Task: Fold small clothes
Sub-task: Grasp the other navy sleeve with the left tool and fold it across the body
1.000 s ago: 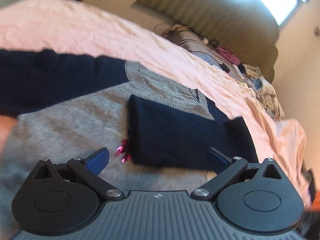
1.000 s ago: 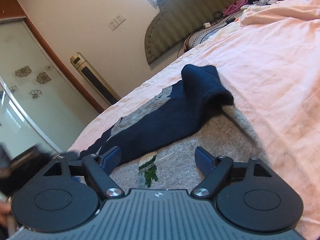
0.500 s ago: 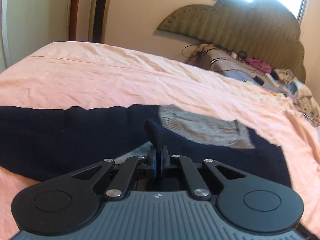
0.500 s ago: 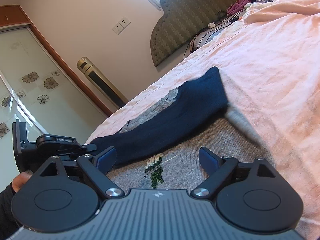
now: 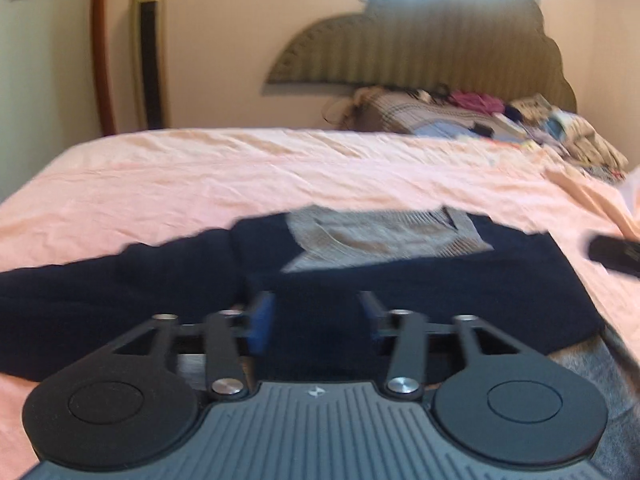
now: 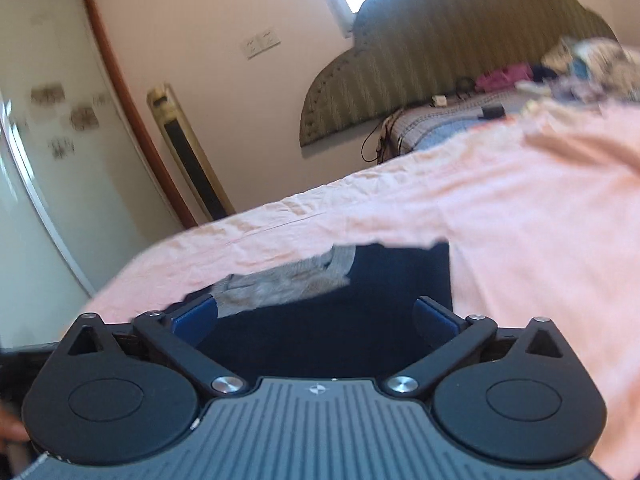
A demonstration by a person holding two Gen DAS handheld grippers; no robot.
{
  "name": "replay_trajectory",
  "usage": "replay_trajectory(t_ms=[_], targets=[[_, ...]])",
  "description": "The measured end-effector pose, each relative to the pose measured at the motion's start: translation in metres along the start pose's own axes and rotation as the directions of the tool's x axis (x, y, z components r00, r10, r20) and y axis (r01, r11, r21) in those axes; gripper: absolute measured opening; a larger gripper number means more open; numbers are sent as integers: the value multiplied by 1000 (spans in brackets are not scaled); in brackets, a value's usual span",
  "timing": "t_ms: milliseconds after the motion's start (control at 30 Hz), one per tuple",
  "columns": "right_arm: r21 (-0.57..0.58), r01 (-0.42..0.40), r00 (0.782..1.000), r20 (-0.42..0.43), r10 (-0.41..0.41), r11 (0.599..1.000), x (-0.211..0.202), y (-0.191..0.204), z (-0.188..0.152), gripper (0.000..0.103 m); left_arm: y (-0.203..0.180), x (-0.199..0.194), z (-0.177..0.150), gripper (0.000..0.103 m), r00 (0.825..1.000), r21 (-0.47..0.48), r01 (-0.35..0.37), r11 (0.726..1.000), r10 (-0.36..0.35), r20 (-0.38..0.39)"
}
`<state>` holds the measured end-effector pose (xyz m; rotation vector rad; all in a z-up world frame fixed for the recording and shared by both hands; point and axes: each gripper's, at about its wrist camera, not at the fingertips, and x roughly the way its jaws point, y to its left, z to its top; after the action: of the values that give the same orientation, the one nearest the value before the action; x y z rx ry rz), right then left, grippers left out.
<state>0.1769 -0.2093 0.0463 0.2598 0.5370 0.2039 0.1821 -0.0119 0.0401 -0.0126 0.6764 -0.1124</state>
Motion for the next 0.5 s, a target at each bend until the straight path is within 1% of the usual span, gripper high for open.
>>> replay_trajectory(t_ms=[33,67,100,133,167,200,233,267,300,333,367,400,433,500], targets=[[-35,35,999,-39,-36,999,20,0,4,103,-5,6,-3,63,1000,12,-18,1000,18,3],[-62,80,992,-91,-86,995,41,-3,5,102,-8,12,-5,63,999,18,-39,999,39,1],[-76,117,982,-141,-127,990,59,-7,4,101,-9,19,-7,66,999,22,-37,999,38,-27],[-90,137,972,-181,-152,986,70,-10,1,101,-7,29,-10,70,997,20,-28,999,29,-75],[-124,152,963,-204,-175,981,80,-13,-7,101,-3,34,-14,73,997,11,-23,1000,24,-78],[-193,175,960,-184,-211,965,82,-12,-17,103,1,34,-18,78,999,8,-20,1000,20,-50],[-247,183,960,-165,-227,952,83,-11,-25,103,4,34,-22,80,999,19,-7,1000,8,-38],[-222,169,967,-154,-205,960,80,-17,-27,103,5,34,-24,81,1000,28,0,1000,1,-30],[-189,172,967,-156,-202,967,80,-24,-25,103,7,34,-24,82,1000,24,7,1000,-6,-28],[-166,189,964,-157,-216,968,82,-30,-22,103,8,35,-23,86,1000,17,4,1000,-3,-28],[-171,191,963,-159,-219,967,83,-30,-22,103,8,37,-22,90,999,12,-9,1000,9,-35],[-187,199,960,-160,-230,962,85,-27,-23,103,13,39,-20,95,998,-20,-14,1000,13,-56],[-188,200,960,-159,-231,962,85,-27,-23,103,17,37,-19,97,998,-38,-20,999,17,-56],[-182,197,961,-157,-226,963,82,-28,-23,103,28,23,-19,95,996,-63,-71,995,68,-58]])
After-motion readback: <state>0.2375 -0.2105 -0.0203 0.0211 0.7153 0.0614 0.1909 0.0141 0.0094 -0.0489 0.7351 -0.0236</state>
